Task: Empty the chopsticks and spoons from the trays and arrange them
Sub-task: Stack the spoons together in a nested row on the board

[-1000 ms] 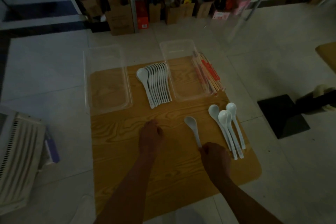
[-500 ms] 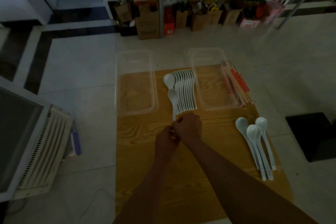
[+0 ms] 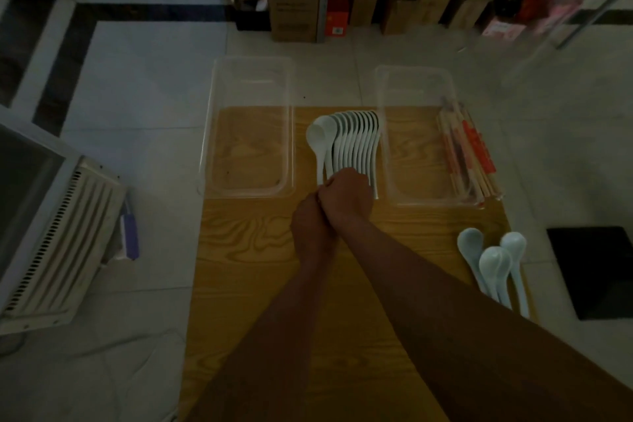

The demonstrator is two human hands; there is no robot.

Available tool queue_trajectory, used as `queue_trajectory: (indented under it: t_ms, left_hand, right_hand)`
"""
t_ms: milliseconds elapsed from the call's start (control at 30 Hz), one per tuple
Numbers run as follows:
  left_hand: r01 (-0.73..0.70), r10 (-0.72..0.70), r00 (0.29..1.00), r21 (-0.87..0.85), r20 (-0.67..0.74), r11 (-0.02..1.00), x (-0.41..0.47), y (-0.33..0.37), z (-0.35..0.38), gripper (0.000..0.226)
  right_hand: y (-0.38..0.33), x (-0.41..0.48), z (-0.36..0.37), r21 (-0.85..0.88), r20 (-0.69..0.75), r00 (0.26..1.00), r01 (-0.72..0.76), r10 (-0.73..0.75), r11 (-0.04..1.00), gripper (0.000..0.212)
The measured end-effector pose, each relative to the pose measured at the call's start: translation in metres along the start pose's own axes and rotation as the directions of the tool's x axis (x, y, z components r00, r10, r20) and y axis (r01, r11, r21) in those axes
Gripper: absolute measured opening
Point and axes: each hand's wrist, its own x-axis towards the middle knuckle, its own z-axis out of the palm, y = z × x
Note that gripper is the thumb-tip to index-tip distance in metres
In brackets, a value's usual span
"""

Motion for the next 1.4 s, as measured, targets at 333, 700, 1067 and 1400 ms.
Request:
queue_trajectory:
  t_ms: [333, 700, 1067, 1400]
  left_hand:
    - [0.06, -0.056, 0.998, 0.117, -0.04, 0.991, 0.034, 0.007, 0.009, 0.016]
    - [0.119, -0.116, 0.993, 0.154, -0.027, 0.981, 0.03, 0.012, 0.01, 0.025]
    - [0.15, -0.15, 0.989, 0.027, -0.022, 0.988, 0.014, 0.006, 0.016, 0.048]
    - [0.171, -0.176, 0.983, 0.083, 0.054, 0.982, -0.014, 0.001, 0.003, 0.048]
  right_hand:
    - [0.003, 0.013, -0.008, 0.013, -0.014, 1.0, 0.016, -0.016, 1.0, 0.015]
    - [0.022, -0.001, -0.017, 0.033, 0.035, 0.997, -0.064, 0.063, 0.997, 0.02]
    - [0.061, -0.027, -0.027, 0.035, 0.023, 0.999, -0.045, 0.044, 0.998, 0.022]
    - [0.122, -0.067, -0.068, -0.018, -0.017, 0.999, -0.043, 0.042, 0.999, 0.023]
